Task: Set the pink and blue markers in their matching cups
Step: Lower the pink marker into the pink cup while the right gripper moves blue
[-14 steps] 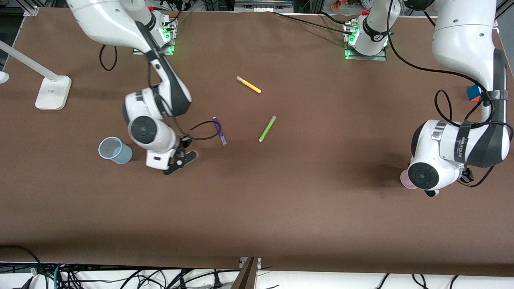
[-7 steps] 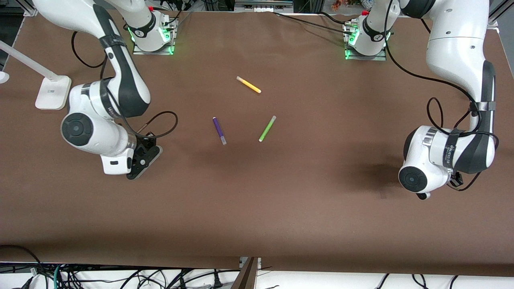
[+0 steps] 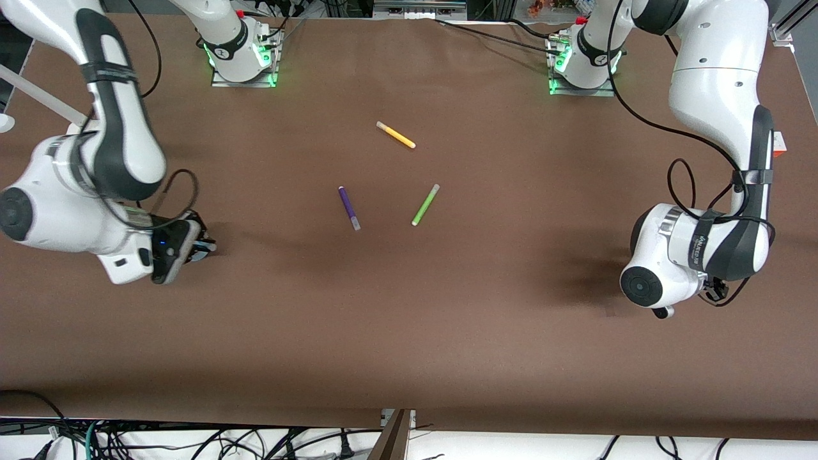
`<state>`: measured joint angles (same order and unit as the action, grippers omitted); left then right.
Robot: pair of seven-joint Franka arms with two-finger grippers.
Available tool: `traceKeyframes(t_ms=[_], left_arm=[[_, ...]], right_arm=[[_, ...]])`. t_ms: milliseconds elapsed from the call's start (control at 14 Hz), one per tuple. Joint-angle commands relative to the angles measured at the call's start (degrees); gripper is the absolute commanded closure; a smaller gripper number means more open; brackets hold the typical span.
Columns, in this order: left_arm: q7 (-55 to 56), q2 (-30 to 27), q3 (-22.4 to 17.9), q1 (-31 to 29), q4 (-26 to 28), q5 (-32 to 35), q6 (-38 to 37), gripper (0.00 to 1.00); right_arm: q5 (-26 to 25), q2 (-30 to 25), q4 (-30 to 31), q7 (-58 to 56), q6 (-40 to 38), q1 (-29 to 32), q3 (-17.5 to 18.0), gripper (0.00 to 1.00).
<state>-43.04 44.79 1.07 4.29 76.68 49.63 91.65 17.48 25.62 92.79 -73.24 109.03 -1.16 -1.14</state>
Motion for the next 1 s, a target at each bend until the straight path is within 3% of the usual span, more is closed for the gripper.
traceKeyframes(t_ms=[0,143,357,643,929], left_arm=[[0.3,-2.1,1.3,0.3,-3.2,-2.0,-1.3,0.00],[2.7,-4.6,1.4,0.5,-6.5,-9.9,-3.5,0.00],[12.6,-11.5,1.2,0.4,-7.3,-23.6,-4.0,0.00],[29.4,-18.5,2.0,0.4,-6.3,-36.4,-7.6,0.00],[33.6,-26.7,2.2,-1.4,-2.0,-47.3,-6.2,0.00]], right_arm=[[4.8,-0.3,-0.1,-8.7,-3.4,3.1,0.6,1.00],[6.1,0.3,-0.1,-14.4,-3.4,4.5,0.7,1.00],[11.2,2.3,0.0,-24.6,-3.9,7.0,0.7,1.00],[13.3,3.4,0.2,-31.3,-6.5,9.1,0.7,1.00],[14.2,3.6,0.3,-33.4,-9.0,10.3,0.7,1.00]])
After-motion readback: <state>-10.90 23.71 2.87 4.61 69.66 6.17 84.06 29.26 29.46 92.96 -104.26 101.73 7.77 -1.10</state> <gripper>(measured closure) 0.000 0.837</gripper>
